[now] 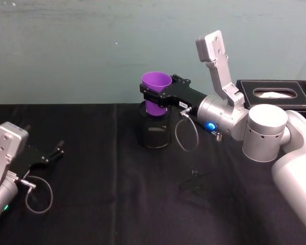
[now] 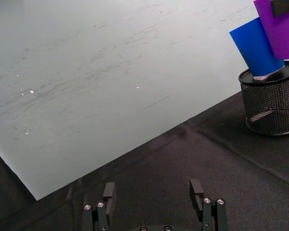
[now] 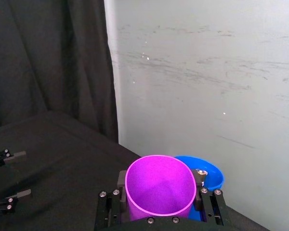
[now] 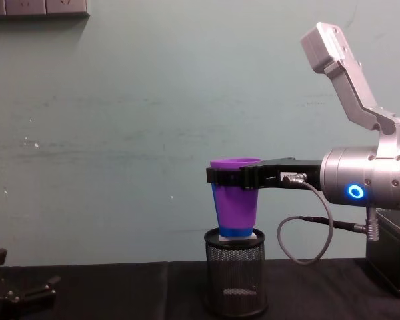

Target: Pick up one cup with a gripper and tap it against the other cup.

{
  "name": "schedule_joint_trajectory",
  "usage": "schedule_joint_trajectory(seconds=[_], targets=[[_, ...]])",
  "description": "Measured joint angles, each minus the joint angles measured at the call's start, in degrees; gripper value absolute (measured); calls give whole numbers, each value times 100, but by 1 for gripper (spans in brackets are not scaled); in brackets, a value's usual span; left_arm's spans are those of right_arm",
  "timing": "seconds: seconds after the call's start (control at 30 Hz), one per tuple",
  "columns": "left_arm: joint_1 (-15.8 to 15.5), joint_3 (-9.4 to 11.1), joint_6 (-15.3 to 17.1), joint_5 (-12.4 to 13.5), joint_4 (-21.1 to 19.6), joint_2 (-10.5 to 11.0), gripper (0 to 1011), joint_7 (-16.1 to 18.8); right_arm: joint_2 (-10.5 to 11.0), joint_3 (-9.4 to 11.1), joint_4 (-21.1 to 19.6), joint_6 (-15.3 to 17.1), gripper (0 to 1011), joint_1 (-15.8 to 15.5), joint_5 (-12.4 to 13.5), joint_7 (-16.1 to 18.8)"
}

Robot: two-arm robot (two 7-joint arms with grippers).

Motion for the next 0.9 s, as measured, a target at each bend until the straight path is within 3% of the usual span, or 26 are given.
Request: schedule_joint_trajectory(seconds=[0.9], targets=[[0,0,0,0,0,0,1000,0,0,0,0,0,747,0,0,0]])
